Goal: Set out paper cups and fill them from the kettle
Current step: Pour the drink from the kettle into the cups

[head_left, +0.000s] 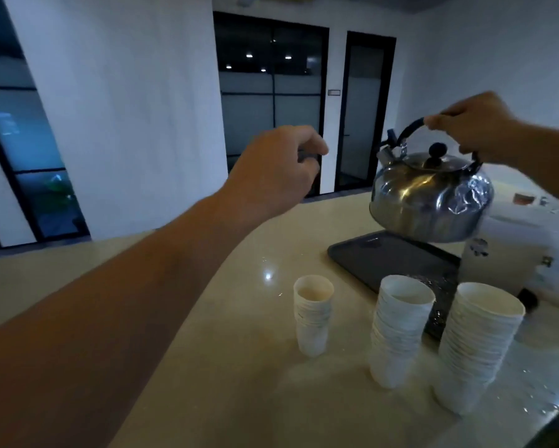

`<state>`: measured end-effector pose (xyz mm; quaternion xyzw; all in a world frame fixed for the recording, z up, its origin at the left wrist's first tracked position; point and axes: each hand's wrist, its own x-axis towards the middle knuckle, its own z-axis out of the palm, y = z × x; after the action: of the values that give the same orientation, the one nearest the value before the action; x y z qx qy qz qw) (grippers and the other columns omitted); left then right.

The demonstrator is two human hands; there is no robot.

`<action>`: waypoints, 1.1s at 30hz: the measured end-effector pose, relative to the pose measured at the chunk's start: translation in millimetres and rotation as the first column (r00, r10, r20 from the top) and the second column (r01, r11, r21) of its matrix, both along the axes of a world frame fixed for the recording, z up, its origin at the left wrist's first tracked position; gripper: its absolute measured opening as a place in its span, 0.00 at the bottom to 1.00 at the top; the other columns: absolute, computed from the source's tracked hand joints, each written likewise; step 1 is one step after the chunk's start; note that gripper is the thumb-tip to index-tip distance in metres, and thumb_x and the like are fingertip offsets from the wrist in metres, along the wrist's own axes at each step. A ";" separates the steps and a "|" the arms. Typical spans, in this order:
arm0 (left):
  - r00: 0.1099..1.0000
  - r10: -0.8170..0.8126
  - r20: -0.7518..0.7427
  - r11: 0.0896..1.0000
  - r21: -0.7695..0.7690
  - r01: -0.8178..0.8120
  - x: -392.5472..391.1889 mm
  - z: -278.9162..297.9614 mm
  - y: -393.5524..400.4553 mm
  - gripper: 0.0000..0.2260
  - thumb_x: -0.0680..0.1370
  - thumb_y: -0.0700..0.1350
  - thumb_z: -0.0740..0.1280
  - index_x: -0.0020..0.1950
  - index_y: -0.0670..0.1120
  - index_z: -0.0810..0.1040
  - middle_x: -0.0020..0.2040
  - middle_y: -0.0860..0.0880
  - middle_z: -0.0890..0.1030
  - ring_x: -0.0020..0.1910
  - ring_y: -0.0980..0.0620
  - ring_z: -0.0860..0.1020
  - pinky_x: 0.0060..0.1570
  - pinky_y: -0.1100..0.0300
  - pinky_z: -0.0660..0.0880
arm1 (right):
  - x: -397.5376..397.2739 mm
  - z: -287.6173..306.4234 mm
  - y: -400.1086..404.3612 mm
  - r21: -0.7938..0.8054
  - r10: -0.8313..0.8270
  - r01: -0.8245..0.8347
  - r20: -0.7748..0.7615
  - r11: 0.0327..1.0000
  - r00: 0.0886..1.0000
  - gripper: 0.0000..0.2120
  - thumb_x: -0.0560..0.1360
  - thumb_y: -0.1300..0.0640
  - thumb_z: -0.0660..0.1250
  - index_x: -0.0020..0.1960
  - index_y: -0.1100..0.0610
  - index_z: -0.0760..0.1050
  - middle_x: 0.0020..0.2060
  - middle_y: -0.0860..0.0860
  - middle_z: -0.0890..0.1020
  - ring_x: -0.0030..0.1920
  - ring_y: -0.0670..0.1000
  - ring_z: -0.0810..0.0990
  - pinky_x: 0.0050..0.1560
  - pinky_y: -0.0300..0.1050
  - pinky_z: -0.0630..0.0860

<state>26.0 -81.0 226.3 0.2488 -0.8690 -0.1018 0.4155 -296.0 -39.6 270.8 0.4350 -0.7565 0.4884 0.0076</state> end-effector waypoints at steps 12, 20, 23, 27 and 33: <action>0.976 0.185 -0.113 0.983 0.043 -0.181 121.5 26.9 -1.0 0.10 0.79 0.39 0.62 0.49 0.50 0.82 0.47 0.53 0.82 0.45 0.59 0.79 0.43 0.72 0.75 | 176.4 37.9 -20.3 -0.156 0.344 -0.330 0.072 0.931 0.936 0.29 0.70 0.42 0.76 0.59 0.63 0.79 0.32 0.49 0.70 0.27 0.46 0.66 0.26 0.41 0.67; 0.941 0.338 0.010 0.926 0.178 -0.334 192.2 -38.0 2.8 0.09 0.77 0.40 0.65 0.54 0.50 0.81 0.45 0.56 0.80 0.45 0.59 0.77 0.39 0.74 0.69 | 294.4 -62.4 -12.2 -0.123 0.445 -0.428 0.294 0.895 0.846 0.17 0.67 0.47 0.80 0.36 0.54 0.74 0.29 0.48 0.70 0.27 0.48 0.65 0.22 0.37 0.64; 0.929 0.355 0.108 0.885 0.282 -0.371 211.3 -74.1 1.8 0.10 0.77 0.42 0.69 0.57 0.49 0.80 0.50 0.53 0.81 0.48 0.56 0.78 0.44 0.70 0.72 | 324.6 -106.9 -11.0 -0.086 0.468 -0.464 0.288 0.881 0.836 0.13 0.65 0.46 0.81 0.37 0.53 0.80 0.28 0.48 0.75 0.27 0.48 0.69 0.27 0.40 0.69; 0.913 0.350 0.209 0.832 0.378 -0.405 224.9 -119.3 -4.1 0.13 0.76 0.45 0.71 0.60 0.50 0.79 0.56 0.51 0.80 0.52 0.53 0.78 0.54 0.59 0.75 | 346.5 -161.3 -14.8 -0.030 0.478 -0.490 0.277 0.871 0.833 0.11 0.66 0.44 0.79 0.38 0.51 0.84 0.25 0.43 0.77 0.28 0.43 0.74 0.34 0.41 0.72; 0.912 0.318 0.260 0.794 0.452 -0.406 225.1 -169.7 -20.6 0.13 0.76 0.43 0.72 0.61 0.48 0.81 0.54 0.50 0.83 0.53 0.53 0.80 0.55 0.59 0.75 | 356.7 -214.1 -30.5 -0.009 0.498 -0.517 0.281 0.856 0.820 0.14 0.68 0.46 0.78 0.39 0.57 0.85 0.33 0.57 0.83 0.29 0.45 0.77 0.31 0.38 0.75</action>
<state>251.1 -101.6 56.6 0.5169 -0.7813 -0.2182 0.2734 60.6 -70.2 56.7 0.5489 -0.6228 0.5023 -0.2419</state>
